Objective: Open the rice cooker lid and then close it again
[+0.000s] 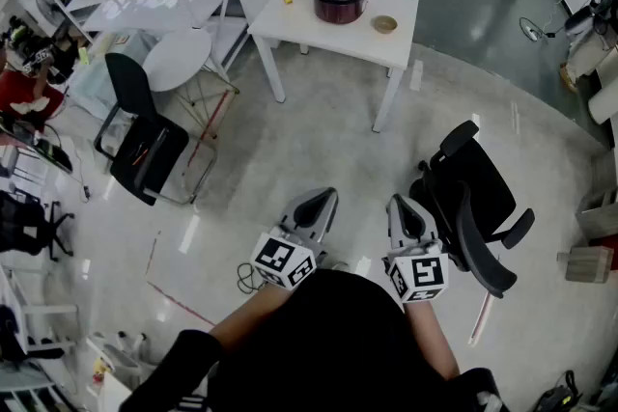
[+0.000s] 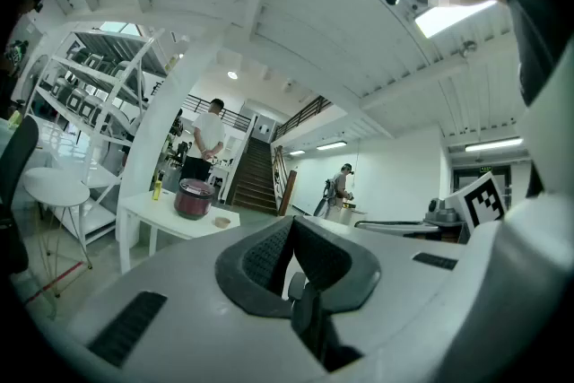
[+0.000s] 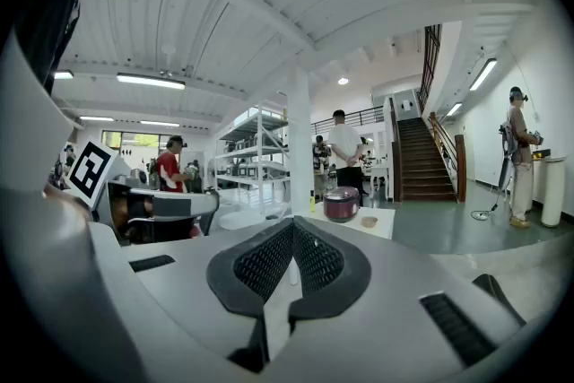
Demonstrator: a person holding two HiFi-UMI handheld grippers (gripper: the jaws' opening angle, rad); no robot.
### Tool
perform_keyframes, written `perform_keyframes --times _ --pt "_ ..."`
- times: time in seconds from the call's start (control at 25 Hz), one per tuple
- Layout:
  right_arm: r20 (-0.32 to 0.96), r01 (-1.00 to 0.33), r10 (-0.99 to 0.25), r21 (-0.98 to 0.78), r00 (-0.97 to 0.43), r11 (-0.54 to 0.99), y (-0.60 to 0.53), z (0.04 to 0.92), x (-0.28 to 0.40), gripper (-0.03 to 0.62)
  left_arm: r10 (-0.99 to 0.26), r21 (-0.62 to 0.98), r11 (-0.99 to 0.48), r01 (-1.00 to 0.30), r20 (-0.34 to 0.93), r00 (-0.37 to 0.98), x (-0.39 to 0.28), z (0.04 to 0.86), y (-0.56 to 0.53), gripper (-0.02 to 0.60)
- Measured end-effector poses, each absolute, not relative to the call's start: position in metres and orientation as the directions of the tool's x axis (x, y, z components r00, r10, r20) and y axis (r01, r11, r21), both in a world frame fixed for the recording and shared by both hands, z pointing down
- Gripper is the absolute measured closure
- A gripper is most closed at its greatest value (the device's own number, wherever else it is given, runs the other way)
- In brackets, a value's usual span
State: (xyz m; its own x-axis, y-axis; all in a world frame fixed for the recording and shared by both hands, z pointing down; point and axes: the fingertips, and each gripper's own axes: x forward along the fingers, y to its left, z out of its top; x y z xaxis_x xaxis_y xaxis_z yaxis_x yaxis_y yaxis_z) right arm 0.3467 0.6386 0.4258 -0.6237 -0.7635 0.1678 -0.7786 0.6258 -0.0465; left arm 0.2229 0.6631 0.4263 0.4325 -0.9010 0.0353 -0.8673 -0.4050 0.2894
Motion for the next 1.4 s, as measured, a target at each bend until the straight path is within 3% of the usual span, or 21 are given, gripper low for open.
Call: perform_keyframes --times 0.36,0.92,1.0,1.04,1.12,1.24,1.4 --pt "0.155 -0.774 -0.765 0.001 -0.625 0.633 0.634 0.416 0.352 0.595 -0.881 0.286 -0.446 -0.848 0.029 0.473 0.230 0.421 0.663 0.579" --pt "0.109 -0.770 -0.762 -0.078 -0.638 0.633 0.629 0.410 0.364 0.594 -0.897 0.251 -0.426 -0.869 0.013 0.443 0.214 0.410 0.663 0.572" --pt "0.104 -0.774 -0.767 -0.068 -0.634 0.630 0.629 0.408 0.364 0.552 -0.895 0.264 -0.424 -0.866 0.028 0.446 0.212 0.413 0.662 0.443" --pt "0.102 -0.771 -0.764 -0.069 -0.637 0.634 0.629 0.407 0.363 0.497 -0.894 0.267 -0.423 -0.866 0.033 0.447 0.211 0.415 0.661 0.416" --pt "0.085 -0.748 -0.744 -0.088 -0.663 0.657 0.630 0.405 0.360 0.445 -0.898 0.265 -0.415 -0.870 0.037 0.439 0.208 0.416 0.660 0.362" --pt "0.053 -0.718 -0.716 -0.093 -0.696 0.690 0.633 0.401 0.357 0.358 -0.911 0.261 -0.393 -0.882 0.022 0.412 0.201 0.417 0.661 0.335" --pt "0.043 -0.695 -0.694 -0.061 -0.719 0.716 0.634 0.405 0.350 0.356 -0.926 0.254 -0.360 -0.898 0.021 0.378 0.192 0.422 0.665 0.328"
